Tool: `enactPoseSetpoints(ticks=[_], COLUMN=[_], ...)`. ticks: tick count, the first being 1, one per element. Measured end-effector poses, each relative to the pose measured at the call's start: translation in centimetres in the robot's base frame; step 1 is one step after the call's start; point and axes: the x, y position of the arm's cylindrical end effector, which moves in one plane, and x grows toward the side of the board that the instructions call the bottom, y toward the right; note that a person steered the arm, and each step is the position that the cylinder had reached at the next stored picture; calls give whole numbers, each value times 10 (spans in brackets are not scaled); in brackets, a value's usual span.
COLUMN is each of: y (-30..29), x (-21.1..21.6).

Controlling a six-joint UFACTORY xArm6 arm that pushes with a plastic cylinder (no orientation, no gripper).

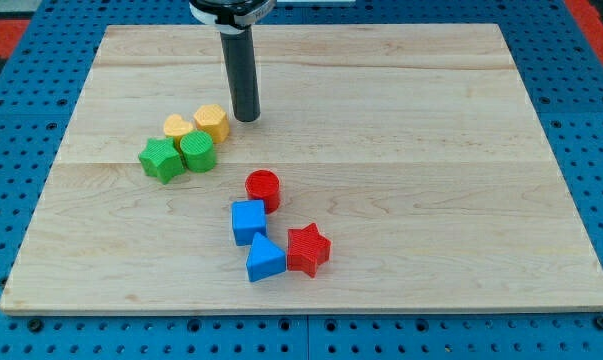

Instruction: Push red star slightly towards up

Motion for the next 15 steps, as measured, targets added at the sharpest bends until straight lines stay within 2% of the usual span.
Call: enactPoseSetpoints(ticks=[1,2,3,4,5,6,8,9,10,11,13,15], y=[-22,-34,-17,70,147,135,198,119,70,53,52,34], x=[-14,0,12,36,121,150,228,238,207,172,156,112])
